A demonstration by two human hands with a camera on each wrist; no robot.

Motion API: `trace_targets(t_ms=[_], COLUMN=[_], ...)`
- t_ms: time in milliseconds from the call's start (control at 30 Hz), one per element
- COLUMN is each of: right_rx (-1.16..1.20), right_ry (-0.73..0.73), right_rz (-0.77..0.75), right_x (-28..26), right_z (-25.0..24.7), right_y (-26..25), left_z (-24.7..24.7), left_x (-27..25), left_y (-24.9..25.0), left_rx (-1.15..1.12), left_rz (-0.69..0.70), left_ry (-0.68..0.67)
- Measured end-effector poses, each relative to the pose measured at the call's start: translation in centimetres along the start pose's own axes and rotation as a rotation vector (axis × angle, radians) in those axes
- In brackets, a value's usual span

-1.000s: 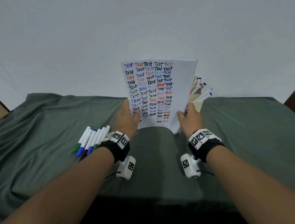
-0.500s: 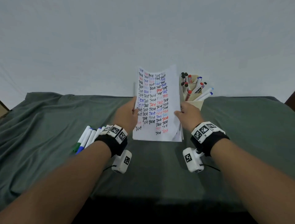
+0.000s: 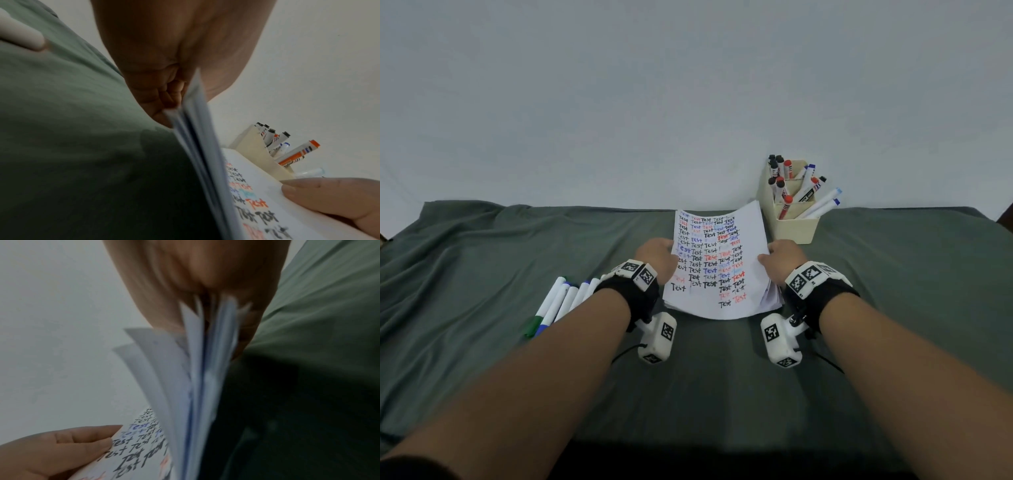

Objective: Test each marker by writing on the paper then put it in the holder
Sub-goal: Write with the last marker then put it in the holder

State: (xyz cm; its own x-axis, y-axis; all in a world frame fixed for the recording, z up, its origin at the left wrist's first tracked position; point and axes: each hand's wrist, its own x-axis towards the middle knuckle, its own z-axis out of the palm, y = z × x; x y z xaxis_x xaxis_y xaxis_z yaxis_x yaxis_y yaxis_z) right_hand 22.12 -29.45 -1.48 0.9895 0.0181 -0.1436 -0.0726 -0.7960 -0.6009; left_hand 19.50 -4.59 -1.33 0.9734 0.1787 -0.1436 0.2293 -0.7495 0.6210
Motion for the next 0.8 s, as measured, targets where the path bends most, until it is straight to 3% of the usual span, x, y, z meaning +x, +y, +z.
trace_targets(t_ms=[367,800], right_rx=[-0.226,-0.455], right_ry=[-0.056,-0.077], right_rz=[0.051,0.053], right_x=[3.2,3.1], right_z=[-0.8,-0.3], right_y=[-0.3,-1.0], left_z=[1.2,1.0], left_x=[4.1,4.1], left_y=[1.5,1.2], left_rx=[0.181,0.329], left_rz=[-0.038,-0.045], left_ry=[-0.021,-0.084])
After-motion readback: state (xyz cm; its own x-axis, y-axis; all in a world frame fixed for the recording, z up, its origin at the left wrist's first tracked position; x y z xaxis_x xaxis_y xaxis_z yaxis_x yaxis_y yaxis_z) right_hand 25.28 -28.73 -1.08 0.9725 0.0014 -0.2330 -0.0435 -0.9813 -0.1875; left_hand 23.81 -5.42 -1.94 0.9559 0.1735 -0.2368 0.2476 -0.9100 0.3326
